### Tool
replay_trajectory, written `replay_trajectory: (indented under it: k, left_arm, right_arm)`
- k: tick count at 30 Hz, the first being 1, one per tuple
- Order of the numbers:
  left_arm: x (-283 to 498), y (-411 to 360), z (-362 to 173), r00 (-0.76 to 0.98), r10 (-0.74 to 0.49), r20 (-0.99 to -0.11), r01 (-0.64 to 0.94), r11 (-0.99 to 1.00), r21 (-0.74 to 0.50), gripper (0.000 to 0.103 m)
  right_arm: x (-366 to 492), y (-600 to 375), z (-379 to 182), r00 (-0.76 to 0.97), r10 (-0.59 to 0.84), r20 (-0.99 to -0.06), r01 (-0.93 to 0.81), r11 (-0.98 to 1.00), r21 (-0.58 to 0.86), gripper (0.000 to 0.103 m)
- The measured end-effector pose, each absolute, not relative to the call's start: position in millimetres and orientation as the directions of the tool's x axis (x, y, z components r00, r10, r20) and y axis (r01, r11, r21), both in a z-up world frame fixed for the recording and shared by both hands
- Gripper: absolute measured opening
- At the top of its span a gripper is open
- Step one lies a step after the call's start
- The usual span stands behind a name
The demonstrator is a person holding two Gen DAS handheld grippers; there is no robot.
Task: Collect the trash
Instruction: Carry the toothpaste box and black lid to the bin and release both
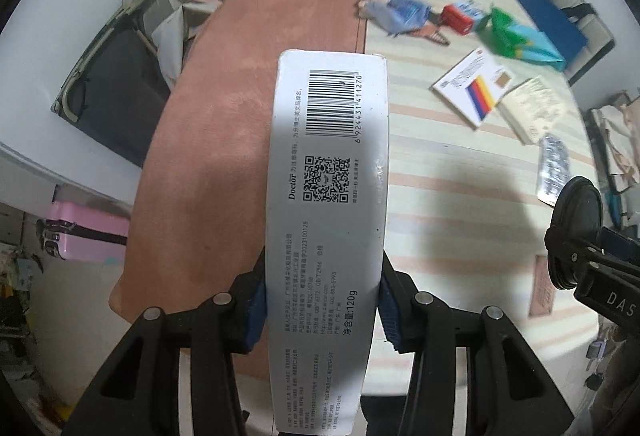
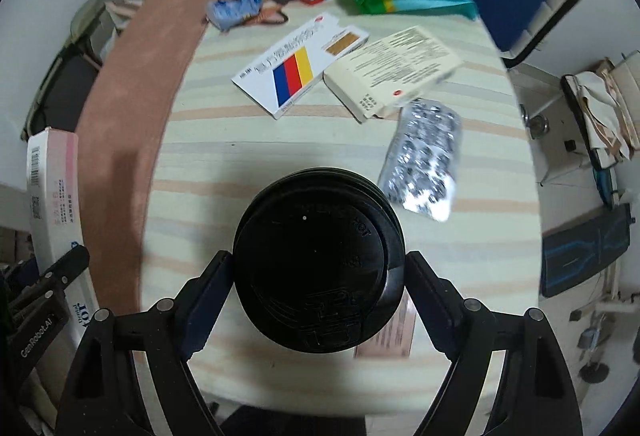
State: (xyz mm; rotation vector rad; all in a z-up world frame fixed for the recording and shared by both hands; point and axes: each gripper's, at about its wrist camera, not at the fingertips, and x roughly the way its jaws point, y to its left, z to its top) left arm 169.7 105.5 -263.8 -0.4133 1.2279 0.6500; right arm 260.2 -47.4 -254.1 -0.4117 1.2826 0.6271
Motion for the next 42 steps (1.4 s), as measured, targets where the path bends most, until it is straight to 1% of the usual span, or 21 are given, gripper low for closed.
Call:
replay_trajectory:
  k: [4,10,13,17,20,23,25,26,29,31,32,34,36,37,38,40,42]
  left_arm:
    - [141.2,91.5,-244.4,0.269,0.222,-0.937,-0.624,0.781,0.006,0.043]
    - [89.7,70.6,-230.6,0.346,0.173,-0.922,-0.568,0.821,-0.059,0.043]
    - [51.9,56.6,-236.6,0.356,0.099,-0.929,-0.541,0.833,-0.118,0.043]
    - [16.4,43.7,-266.0,0.311,-0.030,-0.950,-0.529,0.825,-0.199,0.043]
    - [-8.3,34.5,-304.5,0.247,-0.116,-0.962,-0.540,0.808,-0.235,0.043]
    - [-21.3,30.6,-365.0,0.173,-0.219,-0.960,-0.571,0.772,-0.279,0.043]
    - [-26.0,29.4,-400.1,0.141,-0.257,-0.956,-0.592,0.752,-0.290,0.043]
    - [-25.8,29.2,-431.9,0.117,-0.286,-0.951,-0.604,0.740,-0.297,0.043]
    - [-24.4,29.9,-501.0,0.078,-0.326,-0.942,-0.631,0.715,-0.300,0.043]
    - [-22.3,30.0,-540.4,0.062,-0.357,-0.932,-0.640,0.703,-0.312,0.044]
    - [-20.5,30.2,-570.7,0.053,-0.371,-0.927,-0.645,0.696,-0.316,0.045]
    - [-18.4,31.0,-615.1,0.026,-0.383,-0.923,-0.657,0.690,-0.305,0.046]
    - [-19.7,31.3,-647.7,0.021,-0.392,-0.920,-0.669,0.679,-0.304,0.071]
    - [-20.6,31.0,-661.2,0.015,-0.387,-0.922,-0.673,0.679,-0.295,0.094]
    - [-21.8,30.6,-675.6,0.009,-0.380,-0.925,-0.674,0.681,-0.287,0.101]
    - [-25.7,29.1,-700.6,-0.002,-0.364,-0.932,-0.680,0.684,-0.266,0.100]
    - [-31.3,26.9,-714.8,-0.009,-0.337,-0.942,-0.683,0.690,-0.240,0.101]
  right_arm:
    - [231.7,-57.4,-224.5,0.194,0.244,-0.950,-0.613,0.787,0.077,0.087]
    - [157.9,-94.8,-196.2,0.236,0.294,-0.926,-0.559,0.821,0.118,0.087]
    - [118.0,-118.8,-197.7,0.217,0.306,-0.927,-0.525,0.837,0.154,0.087]
    - [70.1,-153.0,-223.5,0.135,0.305,-0.943,-0.471,0.857,0.210,0.087]
    - [39.6,-175.8,-266.2,0.052,0.275,-0.960,-0.423,0.877,0.228,0.087]
    - [22.0,-189.2,-316.7,-0.031,0.248,-0.968,-0.382,0.892,0.241,0.087]
    - [12.1,-196.6,-362.7,-0.092,0.233,-0.968,-0.354,0.901,0.250,0.087]
    - [8.9,-199.5,-382.2,-0.116,0.229,-0.967,-0.342,0.904,0.255,0.087]
    - [-0.7,-207.8,-462.9,-0.193,0.209,-0.958,-0.300,0.917,0.261,0.087]
    - [-2.5,-209.8,-509.9,-0.225,0.200,-0.954,-0.282,0.923,0.260,0.087]
    - [-3.5,-210.0,-531.8,-0.240,0.199,-0.950,-0.278,0.924,0.264,0.087]
    - [-5.2,-210.9,-580.7,-0.268,0.202,-0.942,-0.260,0.926,0.273,0.088]
    - [-6.0,-211.0,-620.6,-0.295,0.210,-0.932,-0.247,0.926,0.287,0.089]
    - [-6.5,-210.1,-643.2,-0.316,0.216,-0.924,-0.241,0.923,0.299,0.090]
    - [-7.4,-208.7,-662.9,-0.324,0.219,-0.921,-0.240,0.922,0.303,0.092]
    - [-7.9,-203.2,-692.6,-0.332,0.226,-0.916,-0.250,0.915,0.317,0.092]
    - [-11.6,-198.5,-717.6,-0.351,0.234,-0.907,-0.256,0.907,0.333,0.093]
